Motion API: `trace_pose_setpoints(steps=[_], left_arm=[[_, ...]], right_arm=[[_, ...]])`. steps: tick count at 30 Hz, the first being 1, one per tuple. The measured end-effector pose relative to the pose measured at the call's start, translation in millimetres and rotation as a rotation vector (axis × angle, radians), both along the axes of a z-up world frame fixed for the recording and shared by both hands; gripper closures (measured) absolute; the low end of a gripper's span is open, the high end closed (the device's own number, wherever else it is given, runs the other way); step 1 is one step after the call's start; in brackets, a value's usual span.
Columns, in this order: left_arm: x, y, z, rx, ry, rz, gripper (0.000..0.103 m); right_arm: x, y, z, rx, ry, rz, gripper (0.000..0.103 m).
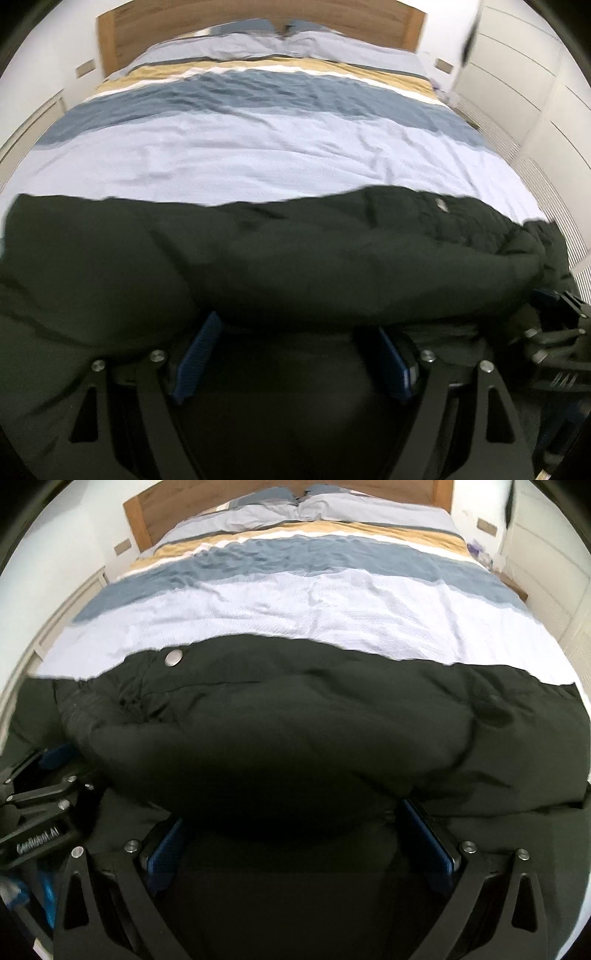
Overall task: Fold large clothes
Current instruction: 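Smooth the folded jacket flat with both grippers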
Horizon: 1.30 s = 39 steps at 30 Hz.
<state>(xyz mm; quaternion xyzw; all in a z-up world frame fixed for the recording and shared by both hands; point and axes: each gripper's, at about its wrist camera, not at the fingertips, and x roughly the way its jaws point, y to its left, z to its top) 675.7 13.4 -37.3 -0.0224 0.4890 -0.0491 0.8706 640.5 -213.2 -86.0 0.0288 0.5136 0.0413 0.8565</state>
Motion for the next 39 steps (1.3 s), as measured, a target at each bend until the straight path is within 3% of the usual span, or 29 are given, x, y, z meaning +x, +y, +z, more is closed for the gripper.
trace_pose_setpoints(steps=[4,7,9,14,18,21,25,30,34,39], left_arm=[[2.5,37.0,11.2,0.040,0.031,0.071,0.023],[6.8,67.3,11.0,0.043,0.060,0.122,0.023],[9.3,85.1,6.1,0.049,0.067,0.159,0.023],[13.9,100.7,-20.8,-0.011,0.088,0.217,0.007],[18.1,95.8,-27.9,0.017,0.108,0.222,0.004],[12.3,102.6,-15.1,0.004,0.132,0.230,0.005],[-9.0,107.1,13.4,0.006,0.081,0.220,0.005],[-15.0,103.9,19.8,0.039,0.075,0.182,0.005],[-9.3,110.5,4.7,0.042,0.112,0.187,0.005],[-24.3,129.5,18.3,0.053,0.073,0.241,0.005]], right_arm=[[-2.5,-33.5,9.0,-0.013,-0.001,-0.050,0.001],[-4.4,-72.7,11.4,-0.059,0.004,-0.141,0.001],[-4.4,-101.2,4.0,-0.039,0.036,-0.199,0.001],[-4.6,-146.5,-27.3,0.070,0.113,-0.260,0.001],[-0.2,-142.5,-40.3,0.087,0.128,-0.259,0.001],[2.4,-142.6,-36.0,0.064,0.140,-0.263,0.001],[-10.5,-128.4,-2.7,-0.049,0.074,-0.247,0.001],[-22.7,-90.8,34.3,0.002,-0.021,-0.145,0.001],[-9.7,-66.1,17.1,0.034,0.034,-0.090,0.001],[-6.0,-99.0,4.1,-0.064,0.078,-0.217,0.001]])
